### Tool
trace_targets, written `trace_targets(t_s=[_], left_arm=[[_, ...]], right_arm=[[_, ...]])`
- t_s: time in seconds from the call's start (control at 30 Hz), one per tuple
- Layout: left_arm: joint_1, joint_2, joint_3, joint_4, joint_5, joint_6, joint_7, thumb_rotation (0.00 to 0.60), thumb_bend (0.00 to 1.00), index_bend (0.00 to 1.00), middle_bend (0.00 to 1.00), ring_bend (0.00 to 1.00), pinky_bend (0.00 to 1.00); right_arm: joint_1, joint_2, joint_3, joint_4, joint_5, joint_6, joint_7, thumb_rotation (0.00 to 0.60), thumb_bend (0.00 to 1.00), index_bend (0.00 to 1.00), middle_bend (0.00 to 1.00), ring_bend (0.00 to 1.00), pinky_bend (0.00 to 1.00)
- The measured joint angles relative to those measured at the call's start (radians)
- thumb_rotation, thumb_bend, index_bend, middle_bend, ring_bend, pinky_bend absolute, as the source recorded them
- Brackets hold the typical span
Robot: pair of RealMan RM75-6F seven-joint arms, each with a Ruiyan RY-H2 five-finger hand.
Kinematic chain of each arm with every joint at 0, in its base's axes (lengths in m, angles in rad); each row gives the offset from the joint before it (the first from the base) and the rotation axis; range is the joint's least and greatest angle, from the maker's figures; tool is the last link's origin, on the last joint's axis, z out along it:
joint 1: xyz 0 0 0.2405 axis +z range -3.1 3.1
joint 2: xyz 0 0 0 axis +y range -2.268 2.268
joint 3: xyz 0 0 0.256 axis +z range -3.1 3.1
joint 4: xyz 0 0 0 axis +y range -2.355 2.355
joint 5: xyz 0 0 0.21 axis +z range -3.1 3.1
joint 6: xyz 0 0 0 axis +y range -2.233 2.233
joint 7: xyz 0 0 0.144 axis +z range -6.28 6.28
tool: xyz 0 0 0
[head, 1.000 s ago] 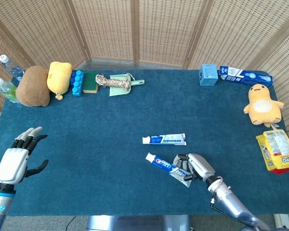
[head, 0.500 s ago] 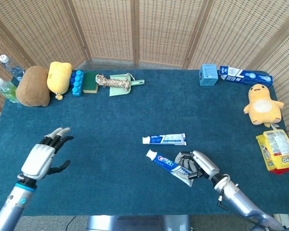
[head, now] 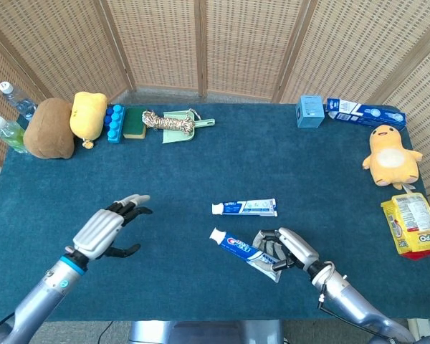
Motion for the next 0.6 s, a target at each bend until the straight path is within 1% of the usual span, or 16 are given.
trace_targets(t_s=[0.13, 0.3, 0.4, 0.6], left_arm=[[-0.064, 0.005, -0.021, -0.003, -0.038, -0.081, -0.050, 0.600, 0.25, 0.22, 0.10, 0.09, 0.17], [-0.129, -0.004, -0.045, 0.018, -0.062, -0.134, -0.073, 0.600, 0.25, 0.24, 0.10, 0.09, 0.17], [-0.160, -0.024, -0.053, 0.038, -0.069, -0.151, -0.064, 0.600, 0.25, 0.24, 0.11, 0.09, 0.17], [-0.202, -0.075, -0.054, 0.076, -0.065, -0.155, 0.003, 0.600, 0.25, 0.25, 0.11, 0.08, 0.17]], right_arm=[[0.005, -0.005, 0.002, -0.004, 0.017, -0.006, -0.011, 0.600, 0.47, 0.89, 0.69, 0.65, 0.81], [0.011, -0.010, 0.006, -0.011, 0.040, -0.013, -0.021, 0.600, 0.47, 0.89, 0.69, 0.65, 0.81], [0.014, -0.010, 0.008, -0.016, 0.051, -0.015, -0.023, 0.600, 0.47, 0.89, 0.69, 0.65, 0.81], [0.016, -0.007, 0.013, -0.032, 0.063, -0.016, -0.017, 0.600, 0.47, 0.89, 0.69, 0.65, 0.81]])
